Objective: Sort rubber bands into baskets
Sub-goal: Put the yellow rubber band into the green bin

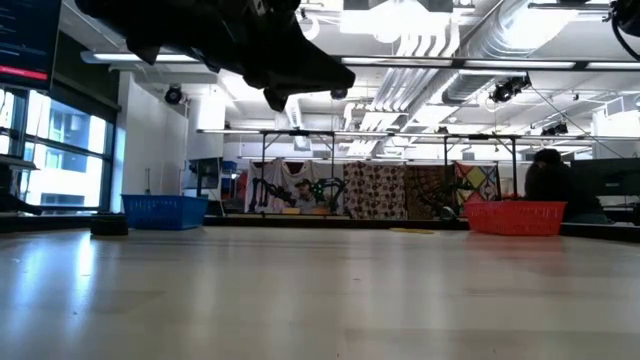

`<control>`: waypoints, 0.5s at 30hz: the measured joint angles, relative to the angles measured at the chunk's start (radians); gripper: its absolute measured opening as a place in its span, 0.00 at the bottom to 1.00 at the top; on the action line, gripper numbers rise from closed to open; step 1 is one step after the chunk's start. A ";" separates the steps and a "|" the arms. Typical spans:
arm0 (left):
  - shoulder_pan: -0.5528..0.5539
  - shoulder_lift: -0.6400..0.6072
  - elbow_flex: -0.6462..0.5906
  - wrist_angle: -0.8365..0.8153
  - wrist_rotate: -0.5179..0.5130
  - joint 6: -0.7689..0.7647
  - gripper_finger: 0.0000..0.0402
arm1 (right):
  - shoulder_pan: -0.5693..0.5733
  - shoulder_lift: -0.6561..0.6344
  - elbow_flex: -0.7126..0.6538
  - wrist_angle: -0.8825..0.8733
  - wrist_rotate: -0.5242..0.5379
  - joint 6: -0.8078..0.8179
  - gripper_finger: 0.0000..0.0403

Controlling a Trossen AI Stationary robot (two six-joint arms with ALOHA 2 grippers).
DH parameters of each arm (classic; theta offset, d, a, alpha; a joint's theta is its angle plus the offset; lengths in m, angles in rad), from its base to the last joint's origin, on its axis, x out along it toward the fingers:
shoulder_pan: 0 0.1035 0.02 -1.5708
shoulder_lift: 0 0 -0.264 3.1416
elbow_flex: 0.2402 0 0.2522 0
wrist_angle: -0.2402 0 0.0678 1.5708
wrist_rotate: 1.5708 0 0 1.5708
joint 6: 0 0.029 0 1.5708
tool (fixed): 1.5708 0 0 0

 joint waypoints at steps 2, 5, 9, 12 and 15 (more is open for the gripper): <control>0.000 0.000 0.000 0.002 0.000 -0.001 0.00 | 0.034 0.000 0.000 0.001 0.042 0.042 0.00; 0.000 0.000 0.000 0.002 0.000 -0.007 0.00 | 0.067 0.000 0.000 0.017 0.097 0.092 0.00; 0.000 0.000 0.000 0.003 0.000 -0.010 0.00 | 0.073 0.000 0.000 0.123 0.152 0.076 0.00; 0.000 0.000 0.000 0.002 0.000 -0.002 0.00 | 0.079 0.001 0.015 0.200 0.270 -0.008 0.00; 0.001 0.000 0.000 0.007 0.000 -0.001 0.00 | 0.079 0.013 0.068 0.209 0.384 -0.110 0.00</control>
